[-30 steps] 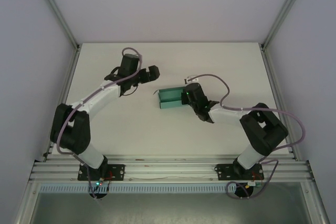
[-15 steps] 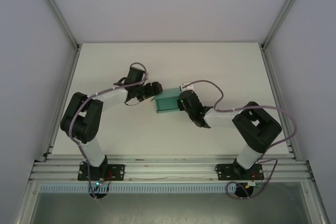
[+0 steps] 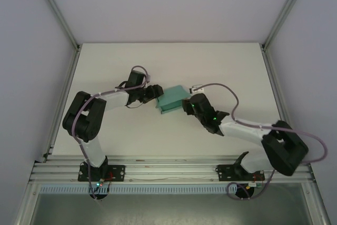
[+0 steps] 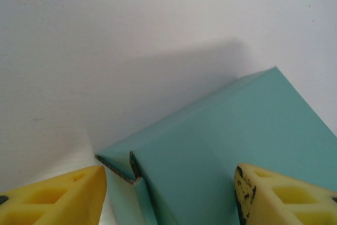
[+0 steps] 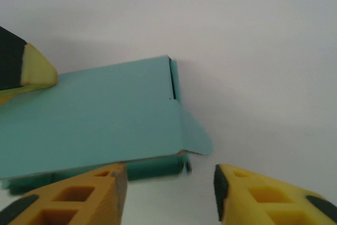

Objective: Assemble paper box

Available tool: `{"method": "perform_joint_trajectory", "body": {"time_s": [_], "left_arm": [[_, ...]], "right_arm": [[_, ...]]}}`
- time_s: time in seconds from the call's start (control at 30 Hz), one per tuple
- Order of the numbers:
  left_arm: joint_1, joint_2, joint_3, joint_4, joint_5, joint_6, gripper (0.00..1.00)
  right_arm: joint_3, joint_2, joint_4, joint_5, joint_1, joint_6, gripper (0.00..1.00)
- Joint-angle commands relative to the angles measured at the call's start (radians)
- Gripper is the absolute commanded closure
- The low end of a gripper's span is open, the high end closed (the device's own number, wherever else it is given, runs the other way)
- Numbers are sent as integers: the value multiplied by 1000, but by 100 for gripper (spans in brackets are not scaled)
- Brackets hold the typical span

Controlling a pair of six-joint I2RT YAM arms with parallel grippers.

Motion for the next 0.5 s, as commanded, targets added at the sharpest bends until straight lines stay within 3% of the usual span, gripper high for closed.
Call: {"method": "perform_joint_trajectory", "body": {"time_s": [0.0,0.17,0.3,0.47], "left_arm": [[-1,39,-26,9,13,5,37],[-1,47,-35,16,16,27,40],[-2,67,-36,42,40,44,43],[-2,96,-46,88,58,41,48]], "right_arm": [[-34,-110,-114,10,3,56,45],[-4,-213,-202,17,-26,127,25],[76,-161,-270,-157,-140,220,20],[167,-6,-289,-270,-240,249,16]]}}
